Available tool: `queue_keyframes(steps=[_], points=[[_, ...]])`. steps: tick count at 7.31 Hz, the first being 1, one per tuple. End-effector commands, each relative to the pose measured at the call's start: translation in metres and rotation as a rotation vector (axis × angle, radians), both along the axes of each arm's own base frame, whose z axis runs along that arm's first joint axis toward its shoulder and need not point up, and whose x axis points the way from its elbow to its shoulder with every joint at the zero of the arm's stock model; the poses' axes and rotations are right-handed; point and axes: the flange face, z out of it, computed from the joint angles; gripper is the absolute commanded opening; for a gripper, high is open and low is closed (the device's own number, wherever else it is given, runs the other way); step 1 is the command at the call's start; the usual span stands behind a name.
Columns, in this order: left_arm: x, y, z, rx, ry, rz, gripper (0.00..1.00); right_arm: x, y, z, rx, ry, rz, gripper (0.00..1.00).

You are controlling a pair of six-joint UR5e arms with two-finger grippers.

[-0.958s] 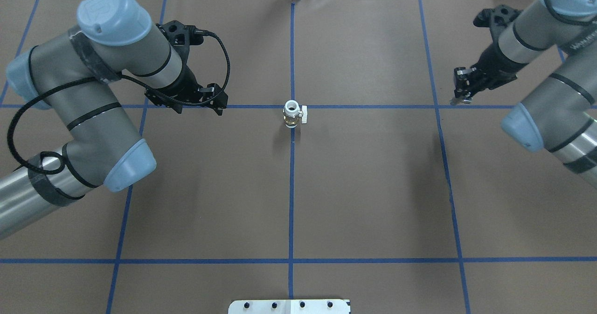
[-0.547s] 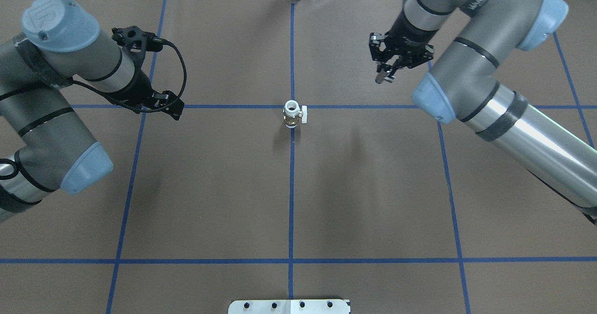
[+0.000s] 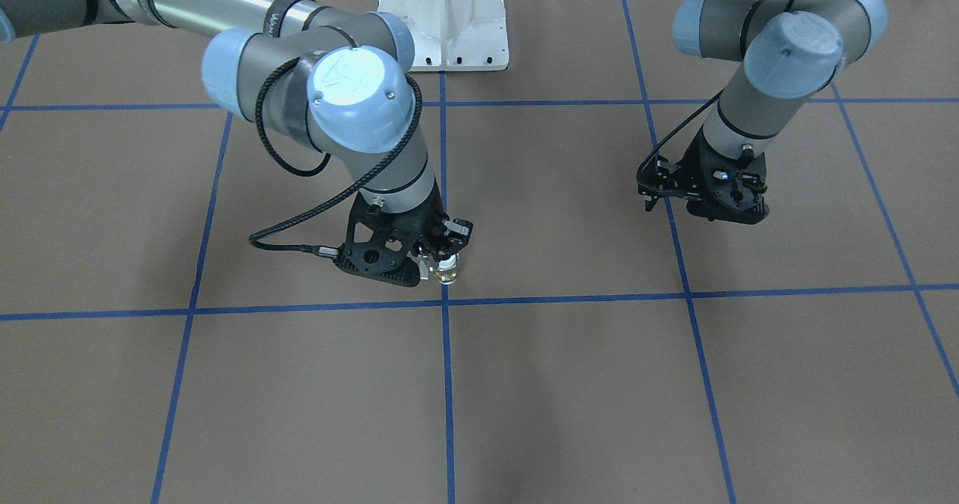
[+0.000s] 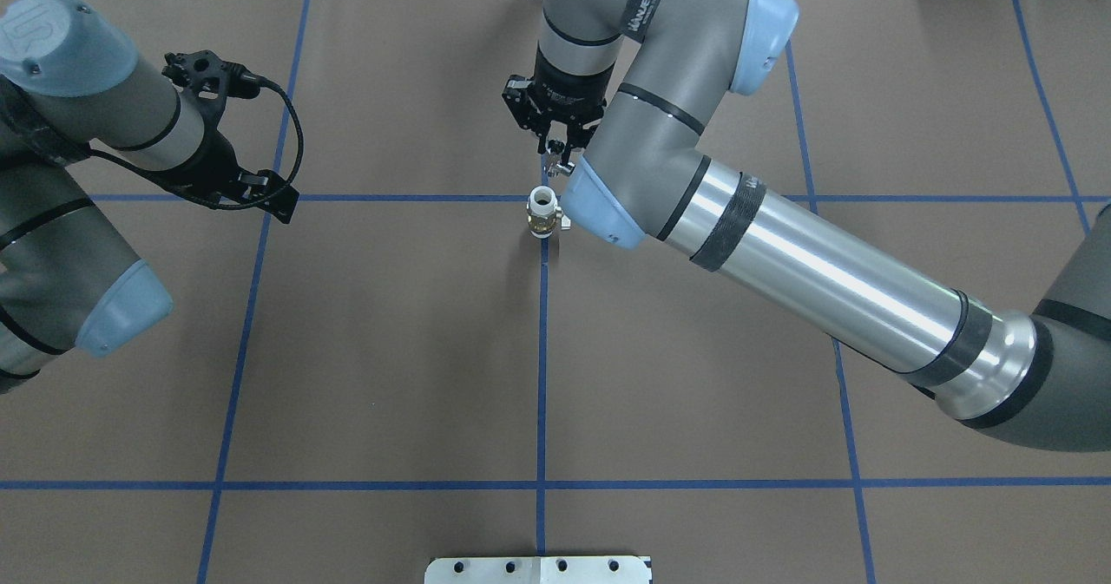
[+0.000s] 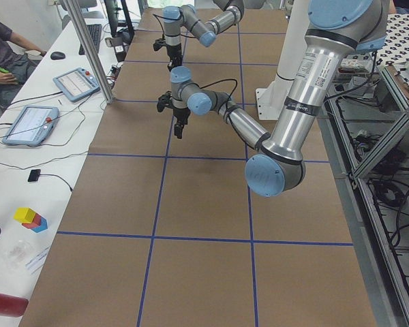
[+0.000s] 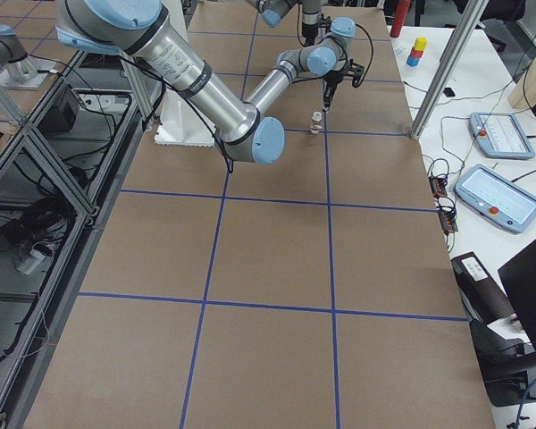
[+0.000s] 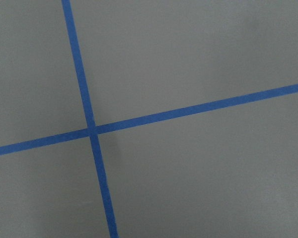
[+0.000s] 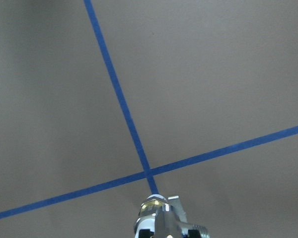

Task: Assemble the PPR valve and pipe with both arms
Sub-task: 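Lift the chrome fitting with the right gripper and carry it above the valve, then lower the chrome fitting onto the top of the valve with the right gripper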

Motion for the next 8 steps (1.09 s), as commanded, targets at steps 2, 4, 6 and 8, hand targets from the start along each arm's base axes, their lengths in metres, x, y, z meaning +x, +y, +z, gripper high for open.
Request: queue_keyframes(steps=[2, 4, 6, 8], points=[[-0.001, -0.001, 0.001, 0.0, -0.001, -0.002, 0.99, -0.009, 0.012, 0.001, 0.009, 0.004, -0.006, 0.0], [-0.002, -0.001, 0.0, 0.001, 0.0, -0.002, 0.99, -0.016, 0.018, 0.004, 0.006, 0.009, -0.017, 0.0], [-0.001, 0.0, -0.001, 0.002, 0.001, -0.001, 0.99, -0.022, 0.023, 0.004, 0.007, 0.01, -0.026, 0.0], [-0.001, 0.0, -0.001, 0.002, 0.001, -0.001, 0.99, -0.022, 0.022, 0.007, 0.004, 0.013, -0.026, 0.0]])
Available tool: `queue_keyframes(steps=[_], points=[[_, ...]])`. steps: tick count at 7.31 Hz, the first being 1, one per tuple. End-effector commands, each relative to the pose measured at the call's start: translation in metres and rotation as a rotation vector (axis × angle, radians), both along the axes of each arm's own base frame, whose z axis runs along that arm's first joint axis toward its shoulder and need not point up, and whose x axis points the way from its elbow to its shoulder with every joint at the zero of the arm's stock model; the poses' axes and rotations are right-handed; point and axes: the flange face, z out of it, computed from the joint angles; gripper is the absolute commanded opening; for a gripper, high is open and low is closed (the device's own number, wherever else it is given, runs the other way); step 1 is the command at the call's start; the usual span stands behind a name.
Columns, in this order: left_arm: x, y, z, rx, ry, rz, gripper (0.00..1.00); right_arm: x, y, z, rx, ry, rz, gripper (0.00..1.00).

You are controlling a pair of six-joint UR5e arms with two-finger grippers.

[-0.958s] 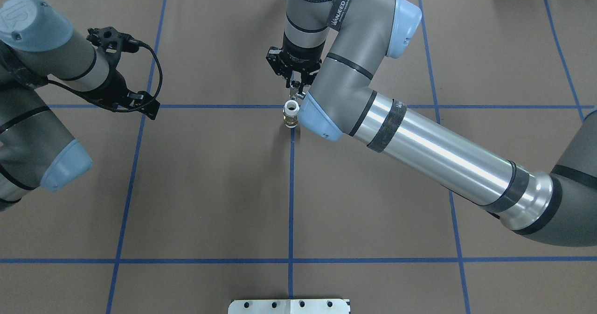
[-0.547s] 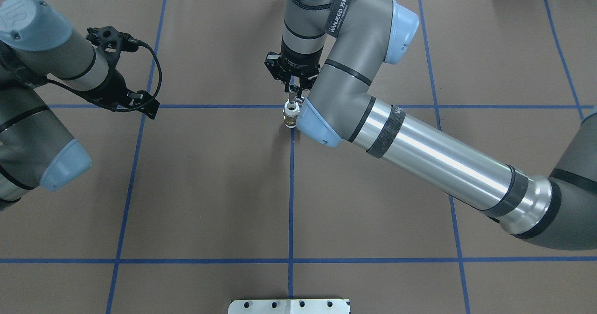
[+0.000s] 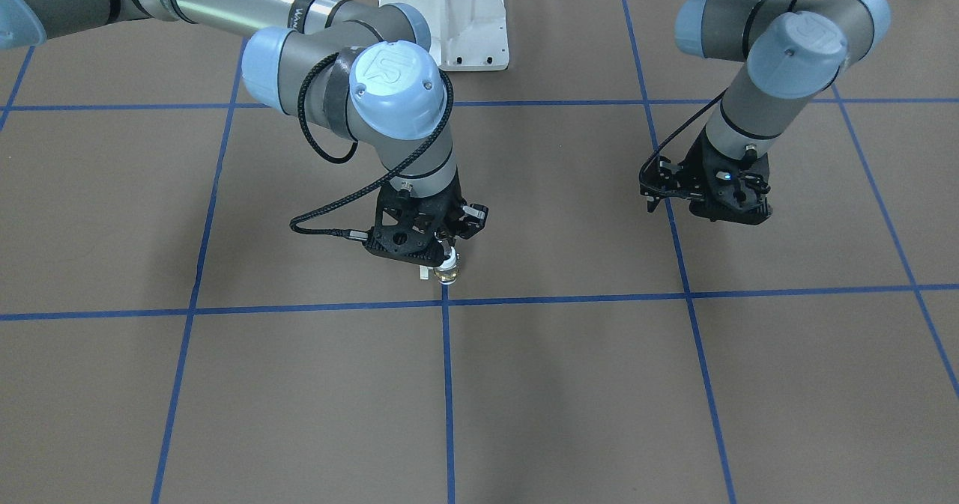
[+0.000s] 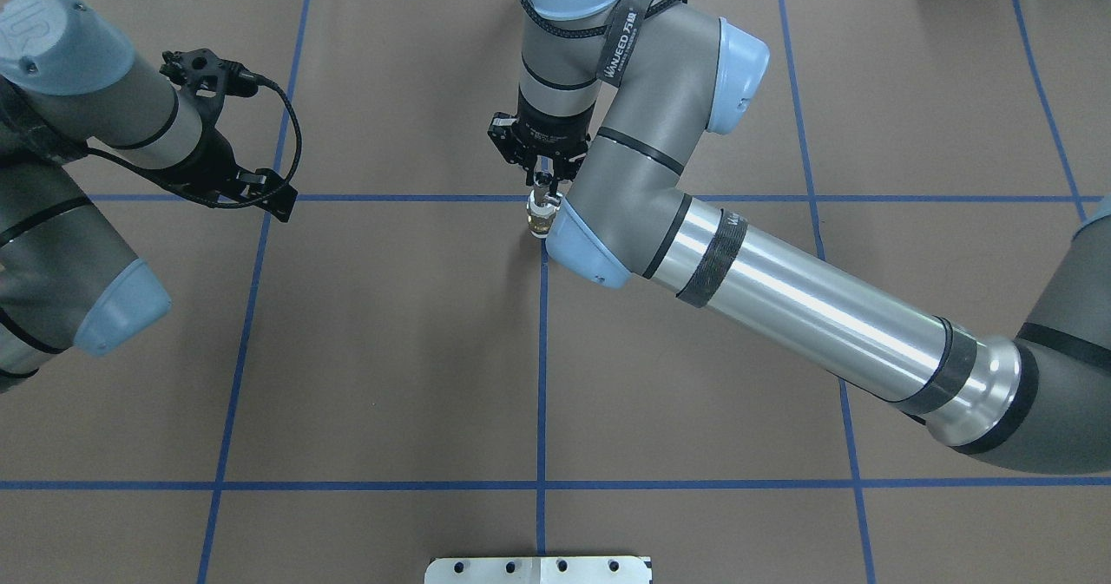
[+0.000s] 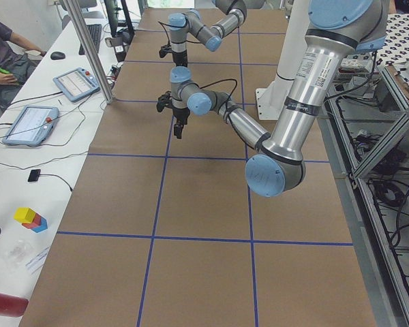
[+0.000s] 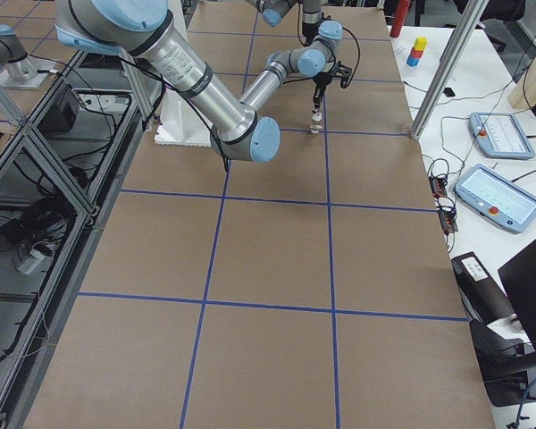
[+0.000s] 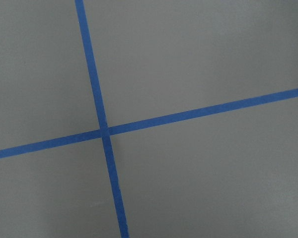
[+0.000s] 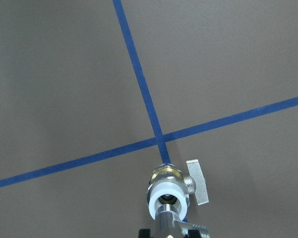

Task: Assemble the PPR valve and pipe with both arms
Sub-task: 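Lower the chrome fitting onto the top of the valve with the right gripper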

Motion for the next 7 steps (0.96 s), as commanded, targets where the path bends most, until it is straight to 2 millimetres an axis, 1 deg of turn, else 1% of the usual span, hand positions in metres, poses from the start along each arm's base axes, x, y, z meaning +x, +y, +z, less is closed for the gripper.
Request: queue_keyframes(steps=[1, 4, 5, 7], points=[[0.0003, 0.0002, 0.0, 0.0, 0.0, 0.001, 0.99, -0.001, 0.0, 0.002, -0.001, 0.002, -0.001, 0.0], [0.0003, 0.0002, 0.0, -0.001, 0.0, 0.0, 0.99, -0.0011, -0.0015, 0.0016, 0.0, 0.003, -0.001, 0.0], [0.0003, 0.0002, 0.0, -0.003, 0.0, -0.003, 0.99, 0.0032, -0.0055, 0.0005, 0.001, 0.002, 0.003, 0.0], [0.0003, 0.0002, -0.0016, -0.004, 0.003, -0.006, 0.99, 0.0038, -0.0066, 0.0012, 0.0, 0.004, 0.005, 0.0]])
